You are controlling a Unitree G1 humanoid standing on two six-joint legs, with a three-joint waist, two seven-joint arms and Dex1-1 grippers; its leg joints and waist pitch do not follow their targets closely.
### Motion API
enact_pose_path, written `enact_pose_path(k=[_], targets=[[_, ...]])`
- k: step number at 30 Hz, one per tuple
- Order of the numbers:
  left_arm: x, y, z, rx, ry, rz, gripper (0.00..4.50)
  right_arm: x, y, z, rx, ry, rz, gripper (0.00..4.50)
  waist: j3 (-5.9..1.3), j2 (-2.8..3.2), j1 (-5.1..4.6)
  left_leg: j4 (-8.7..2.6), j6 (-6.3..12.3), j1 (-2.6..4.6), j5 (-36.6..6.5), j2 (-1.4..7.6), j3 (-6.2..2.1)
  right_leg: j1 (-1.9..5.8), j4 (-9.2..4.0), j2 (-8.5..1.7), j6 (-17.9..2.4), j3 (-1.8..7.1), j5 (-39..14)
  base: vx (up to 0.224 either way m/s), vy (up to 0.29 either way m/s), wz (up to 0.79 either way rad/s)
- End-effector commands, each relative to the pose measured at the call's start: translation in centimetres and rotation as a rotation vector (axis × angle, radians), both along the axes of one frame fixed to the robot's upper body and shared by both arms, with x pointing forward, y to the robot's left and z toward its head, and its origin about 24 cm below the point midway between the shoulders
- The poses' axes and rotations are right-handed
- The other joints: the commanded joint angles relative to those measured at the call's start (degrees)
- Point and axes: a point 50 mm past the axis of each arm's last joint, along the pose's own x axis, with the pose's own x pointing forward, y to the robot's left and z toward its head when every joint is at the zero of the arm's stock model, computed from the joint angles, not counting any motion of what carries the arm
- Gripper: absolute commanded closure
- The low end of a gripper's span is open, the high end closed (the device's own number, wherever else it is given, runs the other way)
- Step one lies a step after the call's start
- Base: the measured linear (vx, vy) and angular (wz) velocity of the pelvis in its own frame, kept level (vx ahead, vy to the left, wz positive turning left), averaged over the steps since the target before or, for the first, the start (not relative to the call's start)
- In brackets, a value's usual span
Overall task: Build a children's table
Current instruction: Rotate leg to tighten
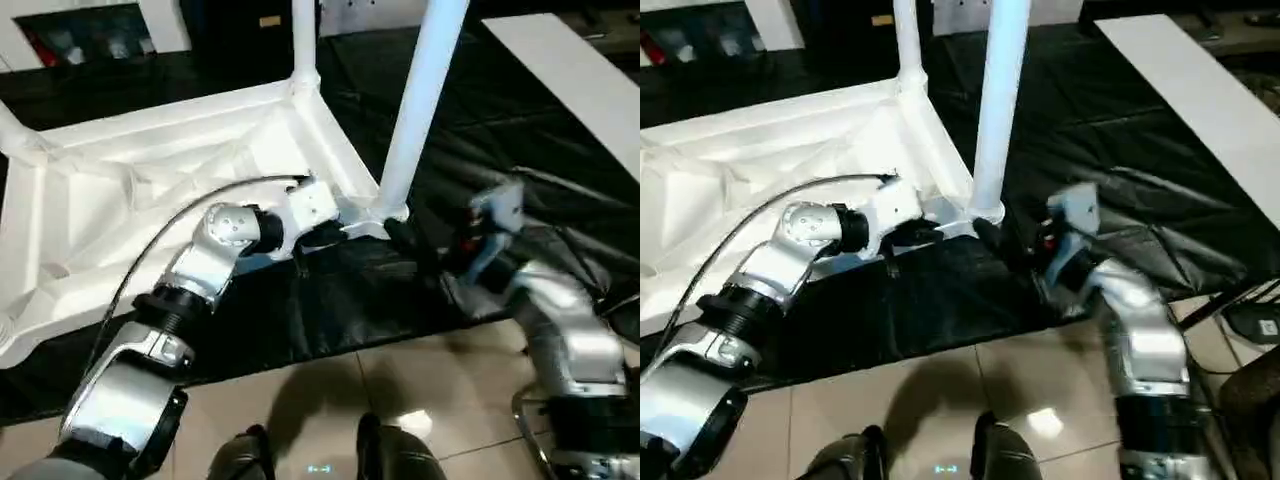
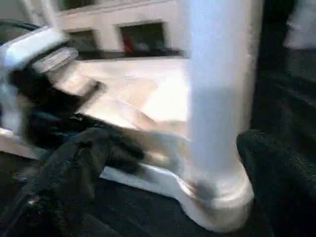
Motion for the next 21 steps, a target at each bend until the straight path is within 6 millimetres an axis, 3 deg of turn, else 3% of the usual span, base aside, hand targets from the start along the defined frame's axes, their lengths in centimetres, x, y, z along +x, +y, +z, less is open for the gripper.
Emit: enact_pose_path(k=[1,4,9,10,12,14,15,16,19,20,21], targets=[[-0.2,0.3,0.6,-0.047,-0.001,-0.004,3.85,-0.2,1.0,1.2,0.036,-0.029,0.086,0.0,-5.65,-1.07,0.38,-2.73,8.71,0.11,-10.5,2.03,-0.49,4.31,-3.92,-3.08,-10.7,2.7,-22.1,0.0,0.0,0.0],[-0.5,1.3,0.6,-0.076,0.011,0.026,3.52,-0.1,1.9,2.6,0.067,-0.056,0.152,0.0,-5.39,-1.04,0.06,-2.83,7.99,0.23,-12.0,2.08,-0.52,4.1,-3.9,-3.12,-10.8,2.76,-22.5,0.0,0.0,0.0],[-2.2,5.3,0.4,-0.09,0.067,0.11,3.18,0.6,4.0,4.5,0.108,-0.124,0.189,0.0,-5.04,-0.46,-0.06,-3.13,6.14,0.57,-11.9,2.21,-0.48,3.68,-3.89,-3.22,-10.2,3.0,-24.0,0.0,0.0,0.0],[-2.9,6.3,0.4,-0.087,0.079,0.113,3.09,0.6,4.5,4.8,0.111,-0.132,0.197,0.0,-5.02,-0.14,0.06,-3.22,5.58,0.81,-11.9,2.36,-0.47,3.5,-3.66,-3.15,-10.6,3.14,-22.7,0.0,0.0,0.0],[-3.5,7.1,0.5,-0.082,0.083,0.118,3.02,0.7,5.0,5.0,0.11,-0.136,0.206,0.0,-5.16,-0.1,0.1,-3.25,5.4,0.79,-11.6,2.46,-0.54,3.59,-3.41,-3.17,-10.9,3.17,-21.7,0.0,0.0,0.0],[-5.2,8.7,0.7,-0.079,0.114,0.11,2.86,1.2,6.1,4.8,0.024,-0.138,0.201,0.0,-5.2,0.12,0.09,-3.38,4.81,0.91,-11.1,2.62,-0.51,3.48,-2.85,-3.06,-12.0,3.28,-18.8,0.0,0.0,0.0],[-6.0,9.2,0.8,-0.074,0.128,0.103,2.86,1.4,6.6,4.6,-0.027,-0.146,0.2,0.0,-5.28,0.56,0.12,-3.48,3.99,0.83,-10.2,2.82,-0.71,3.51,-2.26,-3.02,-12.9,3.28,-16.4,0.0,0.0,0.0],[-6.8,9.7,1.0,-0.066,0.144,0.093,2.66,1.6,7.0,4.4,-0.084,-0.157,0.2,0.0,-4.89,0.41,-0.1,-3.46,4.35,0.88,-10.7,2.48,-0.22,3.23,-2.68,-2.75,-12.8,3.46,-16.2,0.0,0.0,0.0],[-9.8,11.0,0.4,0.026,0.237,0.093,2.42,2.8,8.5,3.4,-0.283,-0.209,0.146,0.0,-4.71,0.73,-0.15,-3.64,2.75,1.0,-12.9,2.75,-0.34,3.15,-2.5,-3.09,-12.7,3.58,-18.9,0.0,0.0,0.0],[-10.1,11.1,0.2,0.039,0.244,0.1,2.42,2.9,8.6,3.3,-0.298,-0.215,0.138,0.0,-4.31,0.57,-0.47,-3.84,2.64,0.82,-13.7,2.56,-0.26,3.07,-2.87,-2.83,-12.2,3.54,-20.3,0.0,0.0,0.0],[-10.3,11.3,0.0,0.059,0.255,0.113,2.25,3.1,8.8,3.1,-0.325,-0.22,0.123,0.0,-4.16,0.5,-0.43,-3.69,2.42,1.07,-15.2,2.3,-0.12,3.05,-3.35,-2.93,-11.0,3.72,-23.1,0.0,0.0,0.0]])
